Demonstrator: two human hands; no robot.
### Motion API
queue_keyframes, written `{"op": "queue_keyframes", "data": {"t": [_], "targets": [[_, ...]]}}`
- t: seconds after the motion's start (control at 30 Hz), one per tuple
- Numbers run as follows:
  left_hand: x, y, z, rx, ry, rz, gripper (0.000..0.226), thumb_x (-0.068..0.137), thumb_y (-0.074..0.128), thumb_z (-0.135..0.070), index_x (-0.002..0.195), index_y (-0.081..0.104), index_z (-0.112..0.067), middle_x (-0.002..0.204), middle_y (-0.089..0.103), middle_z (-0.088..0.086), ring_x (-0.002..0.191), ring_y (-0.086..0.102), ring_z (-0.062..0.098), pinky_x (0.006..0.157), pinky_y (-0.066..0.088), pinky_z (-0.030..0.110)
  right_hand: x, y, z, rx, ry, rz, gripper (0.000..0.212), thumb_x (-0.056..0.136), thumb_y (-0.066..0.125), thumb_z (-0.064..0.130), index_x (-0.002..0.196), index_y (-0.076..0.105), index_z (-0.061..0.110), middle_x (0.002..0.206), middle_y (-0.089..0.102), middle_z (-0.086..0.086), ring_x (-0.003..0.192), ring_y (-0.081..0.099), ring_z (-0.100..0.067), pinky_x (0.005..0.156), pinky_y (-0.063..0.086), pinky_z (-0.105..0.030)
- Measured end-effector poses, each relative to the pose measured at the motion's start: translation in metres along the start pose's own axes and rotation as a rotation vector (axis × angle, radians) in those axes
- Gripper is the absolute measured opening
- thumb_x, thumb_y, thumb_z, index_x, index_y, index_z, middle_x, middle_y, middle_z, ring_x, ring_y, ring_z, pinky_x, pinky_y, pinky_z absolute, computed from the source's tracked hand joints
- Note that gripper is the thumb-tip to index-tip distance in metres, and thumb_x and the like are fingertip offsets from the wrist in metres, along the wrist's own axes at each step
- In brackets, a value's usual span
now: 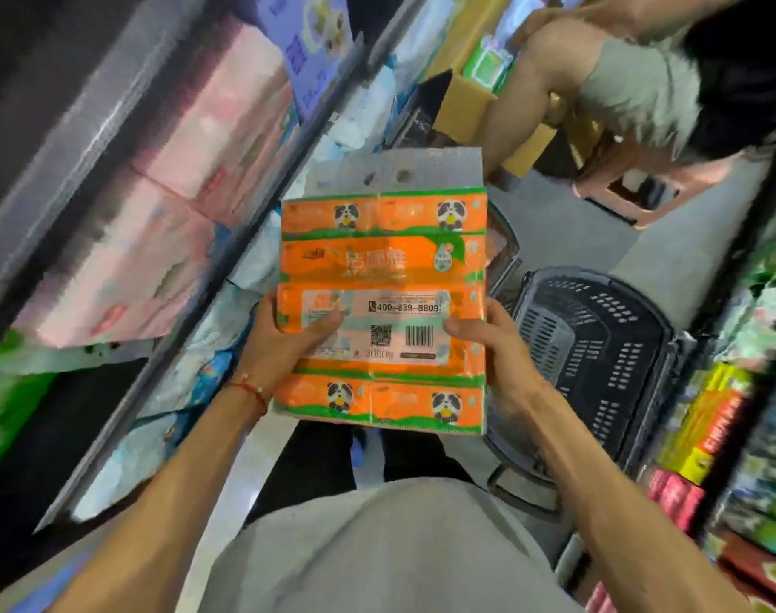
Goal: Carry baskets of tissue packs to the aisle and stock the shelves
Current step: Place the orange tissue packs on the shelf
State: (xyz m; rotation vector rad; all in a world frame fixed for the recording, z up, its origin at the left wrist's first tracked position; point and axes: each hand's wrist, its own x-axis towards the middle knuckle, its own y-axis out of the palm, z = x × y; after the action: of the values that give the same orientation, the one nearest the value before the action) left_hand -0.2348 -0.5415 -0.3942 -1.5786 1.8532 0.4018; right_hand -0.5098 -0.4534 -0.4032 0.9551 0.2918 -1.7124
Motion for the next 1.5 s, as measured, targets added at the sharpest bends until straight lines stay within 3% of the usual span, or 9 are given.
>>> {"op": "queue_keyframes", "data": {"t": [0.27,0.5,0.7,0.93,1.07,1.17,1.27,1.37,1.5], "targets": [[-0.103,-0.024,0.011,-0.408,0.044,-0.133,0.045,0.082,0.072,-0.040,0.124,0.062,-0.026,0.115,0.076,0.004,0.102,0.075,0.027,0.086,0.059,0.046,-0.036,0.043,0.041,-0.202,-0.095,0.296,0.086,0.062,0.084,0.023,0.140,0.053,0.004,0.130,0.070,-0.025,0.113,0.069,-0.049,0.096,0.057,-0.060],[-0.206,-0.043,0.055,-0.482,0.176,-0.347,0.055,0.086,0.069,-0.041,0.135,0.056,-0.019,0.116,0.076,0.004,0.099,0.076,0.026,0.071,0.063,0.035,-0.096,0.081,0.027,-0.374,-0.168,0.470,0.079,0.062,0.092,0.033,0.132,0.063,0.011,0.131,0.070,-0.023,0.115,0.069,-0.050,0.101,0.053,-0.065],[-0.302,-0.063,0.082,-0.460,0.242,-0.506,0.052,0.086,0.066,-0.050,0.130,0.064,-0.024,0.117,0.076,0.001,0.100,0.075,0.022,0.084,0.062,0.044,-0.168,0.117,0.007,-0.455,-0.241,0.596,0.107,0.053,0.101,0.043,0.137,0.052,0.000,0.127,0.071,-0.024,0.110,0.072,-0.047,0.096,0.057,-0.062],[-0.381,-0.058,0.095,-0.393,0.321,-0.995,0.055,0.087,0.079,-0.028,0.134,0.051,-0.026,0.136,0.059,0.004,0.122,0.060,0.021,0.101,0.053,0.048,-0.244,0.161,-0.011,-0.595,-0.512,0.583,0.083,0.049,0.097,0.030,0.119,0.056,0.013,0.105,0.079,-0.004,0.092,0.078,-0.023,0.080,0.062,-0.045],[-0.420,-0.022,0.070,-0.663,0.371,-0.534,0.068,0.080,0.060,-0.059,0.144,0.049,-0.039,0.146,0.051,-0.017,0.129,0.051,0.001,0.111,0.042,0.041,-0.274,0.179,-0.020,-0.815,-0.652,0.613,0.089,0.053,0.101,0.043,0.121,0.045,0.032,0.111,0.072,0.005,0.094,0.076,-0.014,0.087,0.063,-0.046],[-0.429,-0.012,0.062,-0.696,0.457,-0.440,0.074,0.079,0.066,-0.058,0.146,0.039,-0.045,0.137,0.055,-0.025,0.112,0.063,-0.006,0.091,0.052,0.026,-0.286,0.181,-0.022,-0.924,-0.669,0.789,0.096,0.055,0.093,0.056,0.134,0.041,0.035,0.119,0.069,0.011,0.104,0.073,-0.010,0.093,0.062,-0.043],[-0.429,-0.018,0.068,-0.781,0.528,-0.530,0.070,0.082,0.077,-0.049,0.143,0.046,-0.033,0.129,0.070,-0.005,0.107,0.072,0.017,0.078,0.061,0.036,-0.294,0.176,-0.020,-0.814,-0.514,1.074,0.075,0.082,0.081,0.035,0.148,0.046,0.029,0.136,0.066,0.005,0.121,0.068,-0.014,0.096,0.060,-0.039],[-0.432,-0.025,0.072,-0.919,0.573,-0.482,0.096,0.065,0.092,-0.047,0.145,0.050,-0.015,0.134,0.065,0.018,0.118,0.064,0.045,0.093,0.053,0.062,-0.307,0.172,-0.033,-0.750,-0.517,1.157,0.056,0.098,0.058,0.030,0.153,0.050,0.032,0.150,0.055,0.004,0.137,0.056,-0.009,0.110,0.052,-0.032],[-0.440,-0.032,0.078,-0.980,0.514,-0.423,0.102,0.054,0.099,-0.040,0.141,0.054,-0.012,0.130,0.066,0.021,0.115,0.066,0.044,0.089,0.057,0.056,-0.308,0.170,-0.051,-0.903,-0.656,1.144,0.050,0.104,0.048,0.040,0.153,0.046,0.051,0.158,0.041,0.027,0.150,0.034,-0.002,0.125,0.030,-0.037]]}}
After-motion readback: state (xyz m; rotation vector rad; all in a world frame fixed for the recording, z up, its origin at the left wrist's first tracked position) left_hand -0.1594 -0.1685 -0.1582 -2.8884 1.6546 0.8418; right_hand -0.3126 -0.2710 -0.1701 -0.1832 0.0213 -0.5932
